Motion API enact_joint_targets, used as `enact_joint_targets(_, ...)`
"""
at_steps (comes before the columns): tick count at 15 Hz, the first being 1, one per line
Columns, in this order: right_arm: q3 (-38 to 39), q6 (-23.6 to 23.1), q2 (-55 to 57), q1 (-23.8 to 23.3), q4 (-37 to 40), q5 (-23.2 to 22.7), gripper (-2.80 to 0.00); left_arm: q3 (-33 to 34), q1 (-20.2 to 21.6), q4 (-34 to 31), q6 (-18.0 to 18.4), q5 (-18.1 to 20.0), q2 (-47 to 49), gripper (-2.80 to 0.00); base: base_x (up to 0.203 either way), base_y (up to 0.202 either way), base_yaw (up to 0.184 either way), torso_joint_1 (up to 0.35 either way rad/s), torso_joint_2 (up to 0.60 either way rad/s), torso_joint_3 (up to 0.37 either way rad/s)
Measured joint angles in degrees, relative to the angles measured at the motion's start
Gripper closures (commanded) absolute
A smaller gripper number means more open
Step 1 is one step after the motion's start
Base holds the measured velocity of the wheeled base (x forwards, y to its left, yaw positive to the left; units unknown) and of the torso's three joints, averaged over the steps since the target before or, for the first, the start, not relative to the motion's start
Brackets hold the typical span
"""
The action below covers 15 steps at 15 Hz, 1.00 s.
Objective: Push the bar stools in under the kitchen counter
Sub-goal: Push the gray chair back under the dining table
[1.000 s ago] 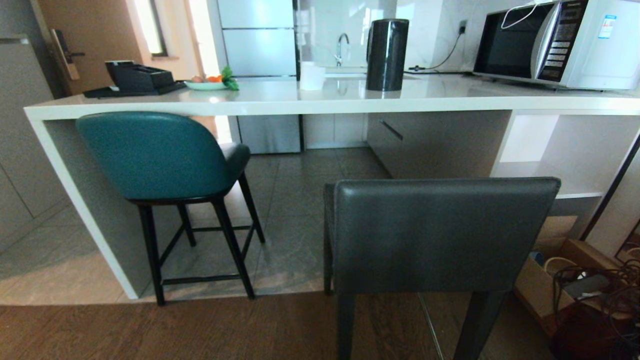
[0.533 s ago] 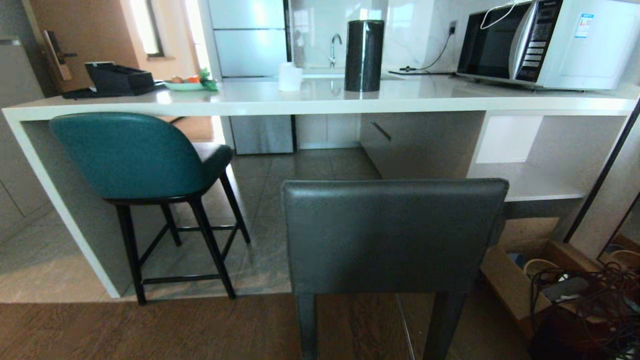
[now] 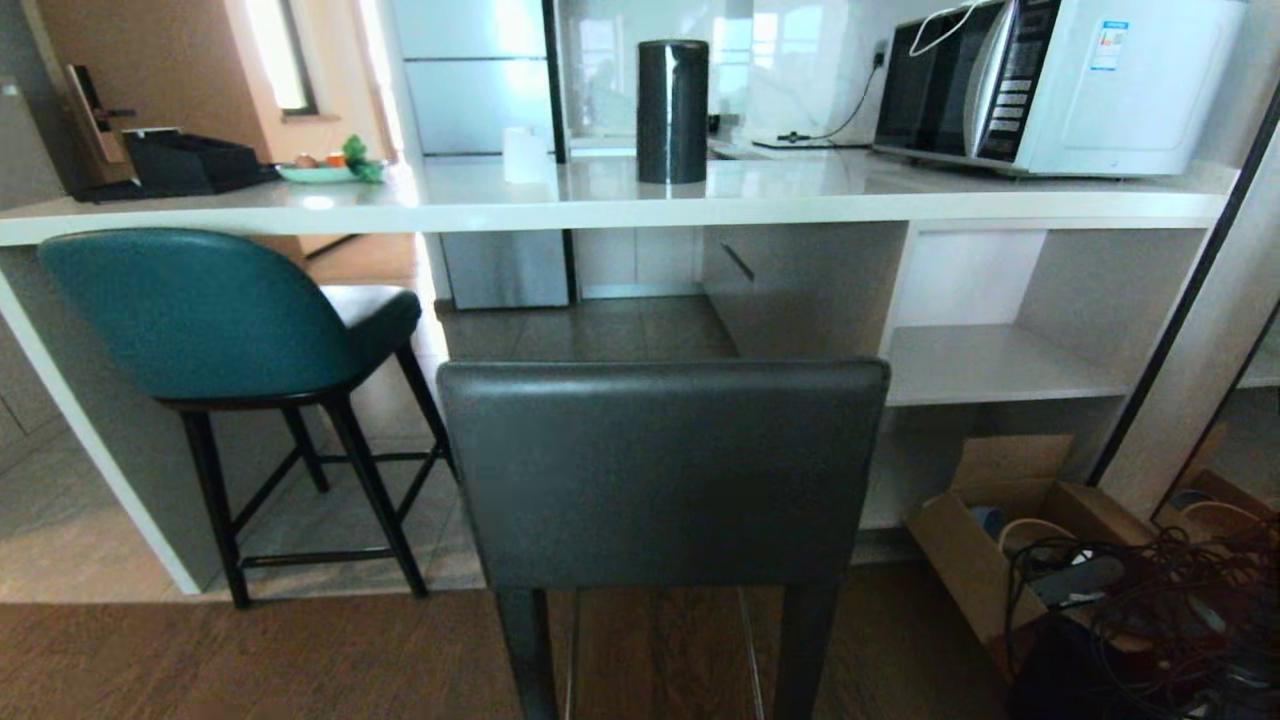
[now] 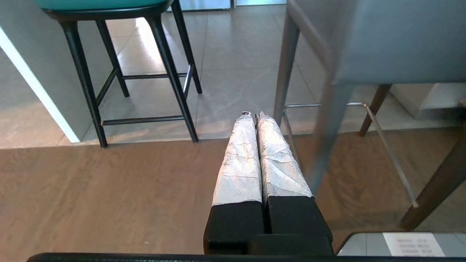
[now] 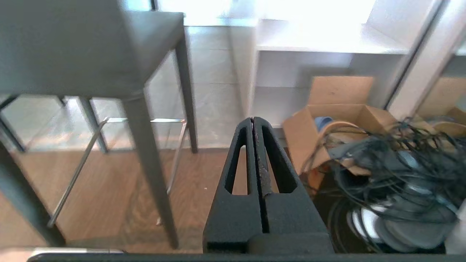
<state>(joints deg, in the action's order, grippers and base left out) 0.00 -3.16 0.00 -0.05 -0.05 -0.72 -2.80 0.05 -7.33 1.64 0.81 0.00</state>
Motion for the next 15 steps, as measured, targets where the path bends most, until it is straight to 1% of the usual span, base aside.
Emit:
enact_joint_targets(2,0.0,2.7,0.0,0.0,-0.2,0.6,0.00,0.0,0.0,0.1,-1.1,-1.3,0.0,0.00,0.000,-0.033,0.003,0.003,0.00,0.001)
enact_joint_targets(3,0.0,3.0,0.0,-0.1,-0.2,0.6,0.00,0.0,-0.1,0.1,-1.2,-1.5,0.0,0.00,0.000,0.000,0.000,0.000,0.00,0.000)
enact_joint_targets(12,0.0,3.2,0.0,-0.1,-0.4,0.8,0.00,0.0,0.0,0.1,-0.8,-1.1,0.0,0.00,0.000,0.000,0.000,0.000,0.00,0.000)
enact_joint_targets(15,0.0,2.7,0.0,-0.1,0.0,0.3,0.00,-0.1,0.0,-0.4,-0.5,-1.1,0.1,0.00,0.000,0.000,0.000,0.000,0.00,0.000)
